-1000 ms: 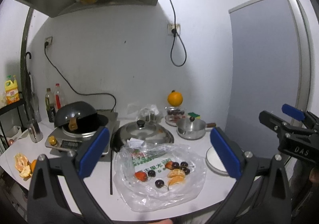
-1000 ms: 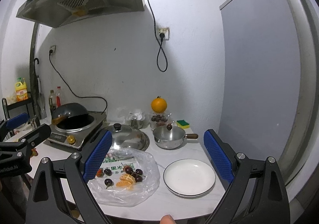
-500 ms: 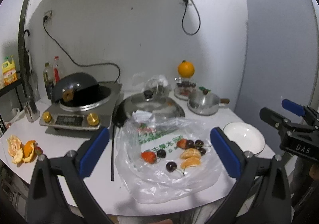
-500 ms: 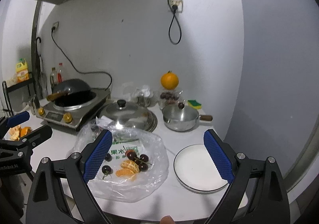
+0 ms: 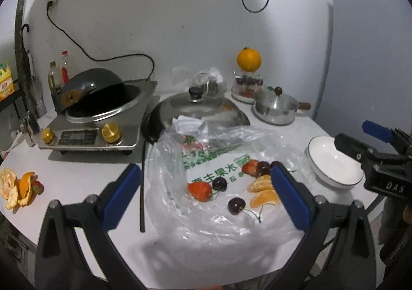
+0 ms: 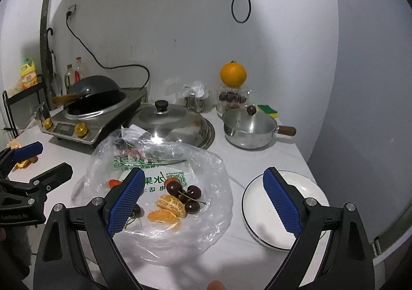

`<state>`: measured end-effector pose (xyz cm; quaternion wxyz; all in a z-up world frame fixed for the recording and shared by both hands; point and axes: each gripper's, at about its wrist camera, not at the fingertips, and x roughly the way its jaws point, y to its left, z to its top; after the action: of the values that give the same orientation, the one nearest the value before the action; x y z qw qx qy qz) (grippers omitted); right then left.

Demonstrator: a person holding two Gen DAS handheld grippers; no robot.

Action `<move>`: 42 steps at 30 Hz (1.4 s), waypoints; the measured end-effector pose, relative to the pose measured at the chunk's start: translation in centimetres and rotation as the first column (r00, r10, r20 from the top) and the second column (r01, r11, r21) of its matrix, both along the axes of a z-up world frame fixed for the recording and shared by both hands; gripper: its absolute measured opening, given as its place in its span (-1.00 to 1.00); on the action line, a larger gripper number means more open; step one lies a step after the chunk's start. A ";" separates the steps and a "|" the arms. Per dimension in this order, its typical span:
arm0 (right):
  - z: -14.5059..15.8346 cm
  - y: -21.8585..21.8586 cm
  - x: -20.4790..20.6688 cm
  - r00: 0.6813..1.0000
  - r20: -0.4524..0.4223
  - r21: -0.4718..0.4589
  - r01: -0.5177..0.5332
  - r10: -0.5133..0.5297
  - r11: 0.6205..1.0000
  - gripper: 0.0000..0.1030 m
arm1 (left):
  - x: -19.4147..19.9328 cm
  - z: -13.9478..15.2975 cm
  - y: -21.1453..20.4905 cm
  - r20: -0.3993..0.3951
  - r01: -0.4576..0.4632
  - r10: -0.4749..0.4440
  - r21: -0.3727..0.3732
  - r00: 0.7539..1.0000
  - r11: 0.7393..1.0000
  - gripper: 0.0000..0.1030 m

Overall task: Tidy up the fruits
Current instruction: 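Move both tools toward the fruit on the plastic bag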

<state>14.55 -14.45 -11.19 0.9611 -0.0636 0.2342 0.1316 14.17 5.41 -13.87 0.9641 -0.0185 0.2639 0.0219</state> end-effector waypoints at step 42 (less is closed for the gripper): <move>-7.1 2.7 9.0 0.967 -0.186 0.017 -0.174 0.174 0.985 0.26 | 10.6 -10.2 1.3 -0.321 0.327 -0.297 0.044 0.899 0.944 0.33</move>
<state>23.58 -11.78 -18.28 0.9197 -0.0711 0.3167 0.2209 24.80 6.68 -24.08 0.9013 0.0746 0.4102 -0.1175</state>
